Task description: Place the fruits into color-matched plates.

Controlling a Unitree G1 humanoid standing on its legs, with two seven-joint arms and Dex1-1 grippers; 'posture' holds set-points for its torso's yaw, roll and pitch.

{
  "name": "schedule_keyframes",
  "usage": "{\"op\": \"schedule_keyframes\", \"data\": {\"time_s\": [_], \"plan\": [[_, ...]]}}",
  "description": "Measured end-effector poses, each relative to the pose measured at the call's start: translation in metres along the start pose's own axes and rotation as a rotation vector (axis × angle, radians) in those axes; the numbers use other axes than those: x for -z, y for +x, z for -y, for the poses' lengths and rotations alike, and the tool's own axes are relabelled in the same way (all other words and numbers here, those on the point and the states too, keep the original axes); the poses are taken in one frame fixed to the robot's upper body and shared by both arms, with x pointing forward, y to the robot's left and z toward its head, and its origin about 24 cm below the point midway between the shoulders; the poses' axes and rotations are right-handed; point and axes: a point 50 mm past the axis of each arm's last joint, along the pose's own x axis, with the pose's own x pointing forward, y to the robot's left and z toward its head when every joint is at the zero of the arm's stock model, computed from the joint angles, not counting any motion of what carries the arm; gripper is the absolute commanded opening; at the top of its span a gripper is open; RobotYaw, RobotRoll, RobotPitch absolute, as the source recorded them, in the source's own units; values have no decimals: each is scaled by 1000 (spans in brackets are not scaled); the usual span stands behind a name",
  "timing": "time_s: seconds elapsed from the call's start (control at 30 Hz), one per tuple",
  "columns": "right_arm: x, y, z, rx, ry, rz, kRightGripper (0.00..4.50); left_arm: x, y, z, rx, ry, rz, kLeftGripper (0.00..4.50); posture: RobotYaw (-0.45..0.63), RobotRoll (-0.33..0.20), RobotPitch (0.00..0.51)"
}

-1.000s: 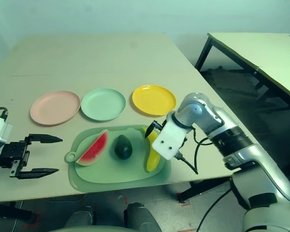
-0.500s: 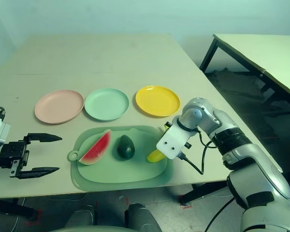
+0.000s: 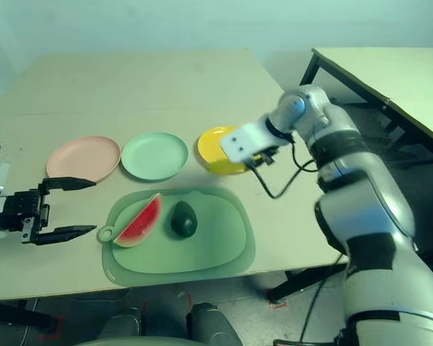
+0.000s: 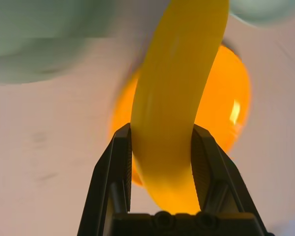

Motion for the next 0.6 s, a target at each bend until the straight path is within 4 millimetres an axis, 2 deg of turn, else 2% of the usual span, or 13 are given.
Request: {"op": "schedule_keyframes", "data": {"time_s": [0.3, 0.5, 0.6], "plan": [[18, 30, -14, 85, 97, -165, 1688, 3, 0, 3, -9, -21, -11, 4500, 30, 0, 16], [25, 38, -21, 104, 103, -229, 1688, 8, -1, 5, -18, -34, -37, 4500, 34, 0, 19], [27, 44, -26, 112, 100, -240, 2702, 8, -1, 5, -18, -33, -38, 4500, 36, 0, 21]]}}
